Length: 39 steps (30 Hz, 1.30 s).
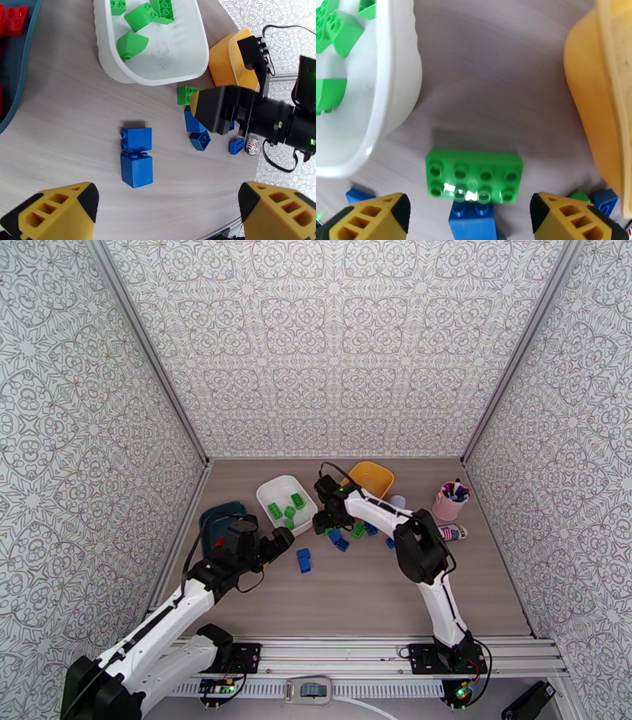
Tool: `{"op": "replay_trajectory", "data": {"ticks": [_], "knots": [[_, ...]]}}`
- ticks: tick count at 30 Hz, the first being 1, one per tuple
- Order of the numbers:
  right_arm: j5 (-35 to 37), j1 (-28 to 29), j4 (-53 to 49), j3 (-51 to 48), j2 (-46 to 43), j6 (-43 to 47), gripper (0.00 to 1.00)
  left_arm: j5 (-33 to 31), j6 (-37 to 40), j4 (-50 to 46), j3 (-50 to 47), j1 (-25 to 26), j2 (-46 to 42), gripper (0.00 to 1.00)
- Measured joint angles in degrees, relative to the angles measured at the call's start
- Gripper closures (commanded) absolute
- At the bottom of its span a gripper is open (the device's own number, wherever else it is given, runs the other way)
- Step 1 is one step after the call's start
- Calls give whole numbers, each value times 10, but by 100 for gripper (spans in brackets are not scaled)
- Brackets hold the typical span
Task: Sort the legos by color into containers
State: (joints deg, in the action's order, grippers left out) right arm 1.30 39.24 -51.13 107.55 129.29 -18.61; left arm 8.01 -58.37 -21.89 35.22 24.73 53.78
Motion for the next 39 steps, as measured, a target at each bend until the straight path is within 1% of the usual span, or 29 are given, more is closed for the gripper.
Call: {"op": "replay_trajectory", "data": {"ticks": [6,20,25,31,39], "knots": [[0,0,-8,26,32,0,17,0,-1,-2,0,-2,-2,1],[12,0,-8,29,45,-11,33,0,-1,-7,-2,-6,-7,1],[13,0,-5,29,45,-17,36,0,-1,-7,-2,-6,-7,1],[13,0,3,1,17,-26,37,7,-1,-6,-2,-9,8,1],[13,0,9,-34,-63,-30,38,18,4,1,14,-9,63,1]]}}
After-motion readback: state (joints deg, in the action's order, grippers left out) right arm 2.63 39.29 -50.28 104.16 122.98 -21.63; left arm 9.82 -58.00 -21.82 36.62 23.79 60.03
